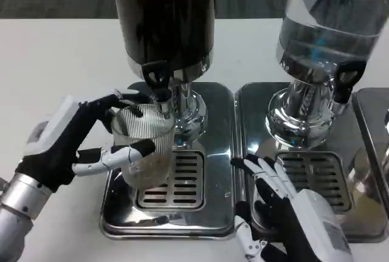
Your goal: Grasp the cup under the faucet to collect the drink, then remove the cup.
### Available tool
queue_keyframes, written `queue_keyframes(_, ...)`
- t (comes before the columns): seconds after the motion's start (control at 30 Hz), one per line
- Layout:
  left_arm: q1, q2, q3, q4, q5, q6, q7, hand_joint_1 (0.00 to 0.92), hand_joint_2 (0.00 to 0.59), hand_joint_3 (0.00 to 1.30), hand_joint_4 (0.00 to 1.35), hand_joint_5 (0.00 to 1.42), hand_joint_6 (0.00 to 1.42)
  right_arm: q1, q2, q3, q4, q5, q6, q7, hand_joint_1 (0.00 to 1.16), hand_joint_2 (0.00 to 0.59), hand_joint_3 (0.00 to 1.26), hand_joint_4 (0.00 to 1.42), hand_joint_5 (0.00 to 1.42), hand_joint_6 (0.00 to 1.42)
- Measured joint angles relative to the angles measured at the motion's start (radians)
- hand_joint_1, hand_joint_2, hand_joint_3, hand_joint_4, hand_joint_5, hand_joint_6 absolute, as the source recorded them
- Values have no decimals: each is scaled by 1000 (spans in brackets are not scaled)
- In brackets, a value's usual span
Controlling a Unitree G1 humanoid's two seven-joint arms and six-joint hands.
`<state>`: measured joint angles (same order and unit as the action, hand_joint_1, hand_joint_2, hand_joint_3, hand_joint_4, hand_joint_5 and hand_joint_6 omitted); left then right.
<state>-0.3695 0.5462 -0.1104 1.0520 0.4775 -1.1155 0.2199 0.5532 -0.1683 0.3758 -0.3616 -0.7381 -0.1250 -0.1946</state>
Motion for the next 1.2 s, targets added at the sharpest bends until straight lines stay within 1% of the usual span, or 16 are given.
queue_keyframes(0.17,-16,-15,-29,22,17,2,5,406,158,423,507,738,731,18,3,0,-6,-3,2,-5,495,586,166,76,15,143)
queue_keyframes(0.6,-71,-26,-92,63,82,16,91,398,161,419,495,730,722,38,12,5,-34,-15,16,-5,494,586,166,76,15,143)
queue_keyframes(0.67,-75,-27,-103,65,82,18,100,392,158,410,487,715,692,39,14,6,-34,-15,19,-5,493,586,159,83,23,143)
queue_keyframes(0.83,-85,-28,-127,69,82,21,111,378,156,398,471,695,667,41,16,13,-37,-15,21,-5,492,586,157,86,25,143)
queue_keyframes(0.97,-86,-28,-138,69,80,21,112,378,155,388,460,677,629,39,17,14,-38,-14,22,-5,492,586,157,86,26,143)
queue_keyframes(1.07,-86,-26,-141,68,79,19,112,382,148,386,460,689,721,36,19,14,-38,-12,22,-5,492,586,157,86,26,143)
queue_keyframes(1.2,-85,-17,-144,61,80,18,112,369,133,374,444,675,728,29,20,15,-37,-8,22,-5,492,586,157,86,26,147)
